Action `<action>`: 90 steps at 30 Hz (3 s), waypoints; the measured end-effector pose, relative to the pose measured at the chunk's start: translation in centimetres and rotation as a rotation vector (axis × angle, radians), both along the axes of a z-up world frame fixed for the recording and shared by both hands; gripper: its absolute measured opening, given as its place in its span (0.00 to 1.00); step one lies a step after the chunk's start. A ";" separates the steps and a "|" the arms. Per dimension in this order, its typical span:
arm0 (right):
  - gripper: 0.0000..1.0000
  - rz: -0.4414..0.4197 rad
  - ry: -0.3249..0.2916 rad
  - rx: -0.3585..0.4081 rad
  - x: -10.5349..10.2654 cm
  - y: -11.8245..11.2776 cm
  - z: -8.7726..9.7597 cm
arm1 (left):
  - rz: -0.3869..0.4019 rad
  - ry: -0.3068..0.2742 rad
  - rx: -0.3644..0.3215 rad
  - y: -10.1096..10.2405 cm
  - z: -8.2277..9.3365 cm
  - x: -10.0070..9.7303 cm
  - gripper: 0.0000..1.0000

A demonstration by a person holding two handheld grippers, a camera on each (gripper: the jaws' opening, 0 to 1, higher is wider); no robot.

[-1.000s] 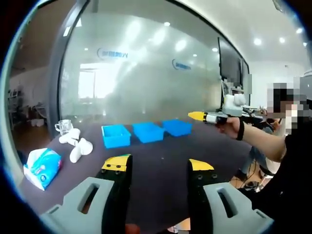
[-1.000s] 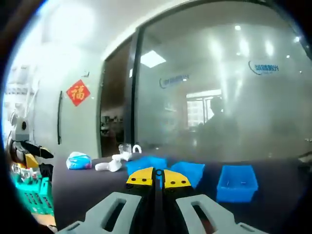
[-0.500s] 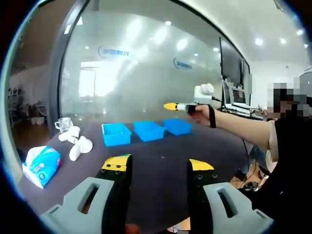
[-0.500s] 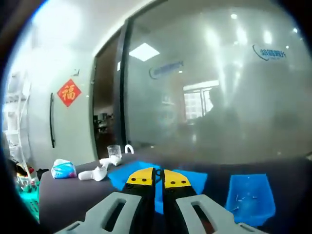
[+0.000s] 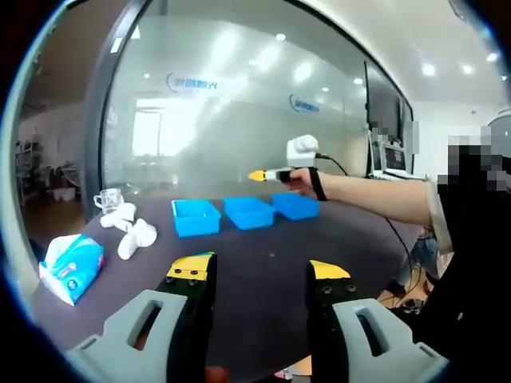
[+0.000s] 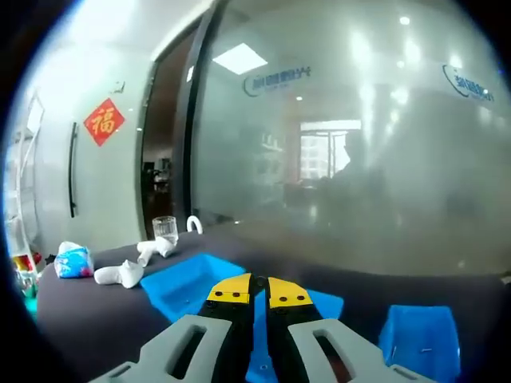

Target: Sort the screws, nuts, and washers into the corresponding bins

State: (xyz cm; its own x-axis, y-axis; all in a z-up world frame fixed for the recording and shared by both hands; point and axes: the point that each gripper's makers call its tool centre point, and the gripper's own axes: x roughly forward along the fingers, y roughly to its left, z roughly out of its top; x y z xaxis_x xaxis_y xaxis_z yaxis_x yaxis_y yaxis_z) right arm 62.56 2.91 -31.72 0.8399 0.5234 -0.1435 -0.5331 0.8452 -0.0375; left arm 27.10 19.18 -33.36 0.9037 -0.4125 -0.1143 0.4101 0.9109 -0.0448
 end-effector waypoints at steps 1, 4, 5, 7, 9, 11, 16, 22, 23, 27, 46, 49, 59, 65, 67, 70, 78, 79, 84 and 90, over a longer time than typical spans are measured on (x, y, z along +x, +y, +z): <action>0.03 -0.003 0.002 -0.008 0.0 0.0 -0.1 | 0.001 0.000 0.000 0.0 0.0 0.0 0.41; 0.03 -0.009 0.006 -0.005 0.5 0.1 -0.1 | 0.003 -0.001 -0.002 0.2 0.0 0.0 0.41; 0.03 -0.010 0.007 -0.002 0.5 0.1 -0.1 | 0.003 -0.001 -0.002 0.2 0.0 0.0 0.41; 0.03 -0.009 0.020 -0.007 0.6 0.3 -0.6 | 0.003 -0.002 -0.003 0.2 0.0 0.0 0.41; 0.05 0.014 0.054 0.007 0.3 0.6 -1.3 | 0.001 -0.004 -0.004 0.1 0.1 0.0 0.40; 0.11 0.020 0.046 -0.003 0.0 0.7 -1.6 | 0.000 -0.005 -0.005 0.1 0.1 0.0 0.40; 0.23 0.029 0.014 -0.033 -0.8 0.5 -1.5 | 0.000 -0.002 -0.005 0.2 0.0 0.1 0.40; 0.24 0.088 0.006 -0.049 -3.5 0.7 -1.5 | 0.000 -0.004 -0.007 0.1 0.1 0.1 0.40; 0.25 0.102 0.005 -0.059 -4.2 0.7 -1.6 | -0.001 -0.004 -0.007 0.1 0.0 0.1 0.40; 0.25 0.137 -0.004 -0.065 -6.5 0.4 -1.6 | -0.003 -0.004 -0.007 0.0 -0.1 0.2 0.40; 0.25 0.232 -0.062 0.048 -19.7 -3.7 0.5 | -0.022 -0.022 -0.008 -0.5 0.3 0.6 0.40; 0.25 0.236 -0.059 0.058 -21.3 -4.9 0.3 | -0.026 -0.023 -0.006 -0.5 0.3 0.7 0.40; 0.26 0.207 -0.023 0.111 -25.3 -8.7 -0.9 | -0.042 -0.030 -0.011 -0.8 0.5 0.9 0.41; 0.26 0.186 -0.009 0.108 -27.4 -10.6 -2.0 | -0.042 -0.028 -0.010 -0.7 0.4 0.7 0.41; 0.26 0.186 -0.003 0.095 -27.8 -11.0 -2.4 | -0.036 -0.026 -0.014 -0.5 0.3 0.7 0.41; 0.26 0.179 0.002 0.085 -28.2 -11.7 -2.7 | -0.030 -0.023 -0.010 -0.3 0.2 0.7 0.41; 0.26 0.182 0.018 0.082 -27.9 -12.8 -3.0 | -0.030 -0.020 -0.011 -0.3 0.1 0.4 0.41; 0.26 0.186 0.020 0.078 -27.8 -12.8 -3.1 | -0.030 -0.020 -0.011 -0.3 0.0 0.3 0.41; 0.26 0.223 0.047 0.066 -27.3 -12.5 -3.2 | -0.038 -0.021 -0.012 -0.5 0.0 0.1 0.41; 0.25 0.274 0.078 0.011 -27.0 -11.7 -3.7 | -0.041 -0.018 -0.012 -0.6 -0.2 -0.1 0.41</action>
State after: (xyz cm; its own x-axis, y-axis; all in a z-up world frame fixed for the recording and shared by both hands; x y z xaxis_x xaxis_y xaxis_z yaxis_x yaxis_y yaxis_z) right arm 35.57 -8.76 -35.46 0.6536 0.7313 -0.1950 -0.7426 0.6694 0.0211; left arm 26.96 18.58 -33.53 0.8878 -0.4507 -0.0928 0.4482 0.8927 -0.0476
